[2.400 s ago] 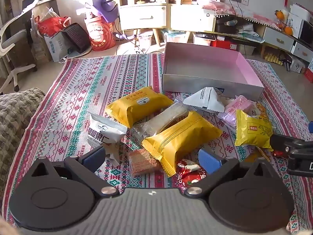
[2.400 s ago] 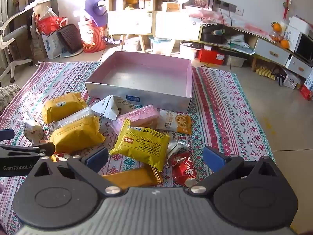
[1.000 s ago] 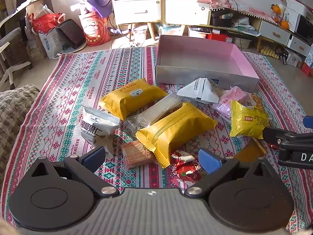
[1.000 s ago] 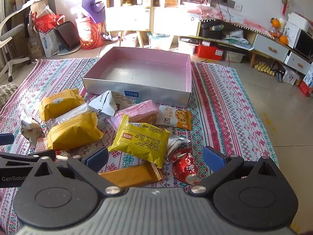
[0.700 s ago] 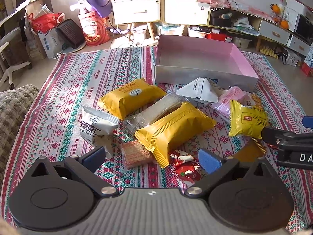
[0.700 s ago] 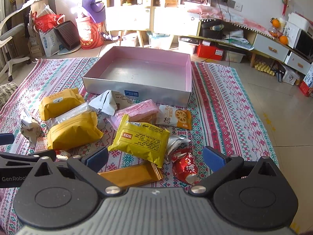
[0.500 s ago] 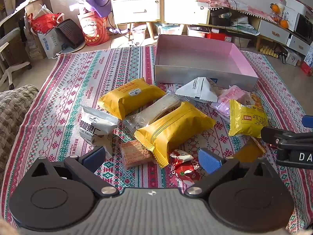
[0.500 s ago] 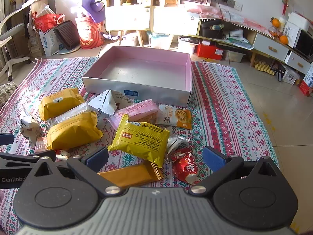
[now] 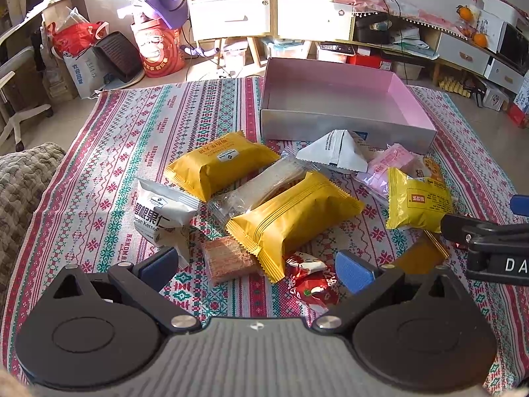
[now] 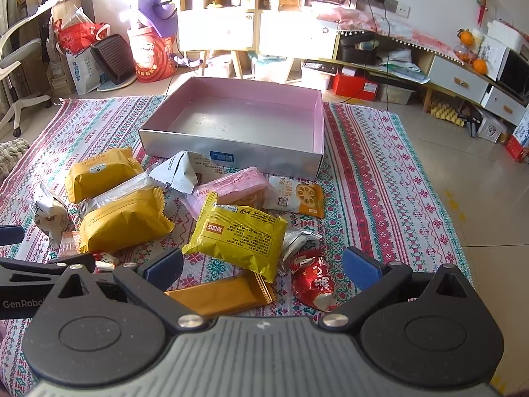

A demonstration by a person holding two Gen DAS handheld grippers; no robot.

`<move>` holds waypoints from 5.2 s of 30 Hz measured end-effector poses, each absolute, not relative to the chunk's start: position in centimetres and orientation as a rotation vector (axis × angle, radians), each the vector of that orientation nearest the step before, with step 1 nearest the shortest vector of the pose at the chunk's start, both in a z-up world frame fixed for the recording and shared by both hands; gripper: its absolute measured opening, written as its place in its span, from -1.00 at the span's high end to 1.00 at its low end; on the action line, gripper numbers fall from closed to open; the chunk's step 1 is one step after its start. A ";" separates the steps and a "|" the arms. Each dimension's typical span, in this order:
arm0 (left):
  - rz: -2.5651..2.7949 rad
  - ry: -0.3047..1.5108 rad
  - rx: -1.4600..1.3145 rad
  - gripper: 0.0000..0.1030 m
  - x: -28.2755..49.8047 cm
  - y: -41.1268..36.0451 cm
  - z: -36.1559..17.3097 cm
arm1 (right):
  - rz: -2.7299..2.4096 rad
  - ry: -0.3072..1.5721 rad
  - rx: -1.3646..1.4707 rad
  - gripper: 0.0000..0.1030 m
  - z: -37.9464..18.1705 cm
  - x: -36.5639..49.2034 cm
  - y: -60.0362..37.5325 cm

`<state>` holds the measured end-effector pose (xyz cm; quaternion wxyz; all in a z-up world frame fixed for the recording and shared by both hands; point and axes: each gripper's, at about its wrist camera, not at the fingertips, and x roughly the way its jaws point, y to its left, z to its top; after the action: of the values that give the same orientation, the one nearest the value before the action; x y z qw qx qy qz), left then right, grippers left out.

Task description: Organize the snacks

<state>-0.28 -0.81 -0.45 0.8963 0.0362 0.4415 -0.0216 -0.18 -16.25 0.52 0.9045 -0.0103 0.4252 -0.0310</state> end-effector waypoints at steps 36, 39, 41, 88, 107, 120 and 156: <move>-0.211 1.044 0.058 -1.00 2.6 1.4 0.4 | 0.039 1.019 0.033 -0.93 1.2 2.3 -17.8; -0.256 1.055 0.084 -1.00 3.4 1.6 0.6 | 0.108 1.054 -0.010 -0.87 1.4 3.1 -17.7; -0.305 1.049 0.108 -0.99 3.9 1.5 0.8 | 0.173 1.077 -0.076 -0.82 1.4 3.9 -17.5; -0.490 1.084 0.213 0.12 8.6 -1.6 -2.4 | 0.518 1.072 -0.354 0.33 -1.1 6.2 -14.6; -0.516 1.027 0.120 0.13 8.3 -0.5 0.7 | 0.487 0.992 -0.164 0.33 2.2 7.7 -15.9; -0.447 0.950 -0.005 0.14 12.8 -0.5 2.6 | 0.319 0.927 0.037 0.33 3.1 12.2 -18.2; -0.240 0.868 0.056 0.15 21.1 -4.1 -2.5 | 0.105 0.927 0.058 0.32 -2.4 18.4 -20.3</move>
<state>21.12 -4.07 -2.48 0.8999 0.0269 0.4194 -0.1160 18.37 -20.33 -2.39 0.8927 0.0280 0.4468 0.0508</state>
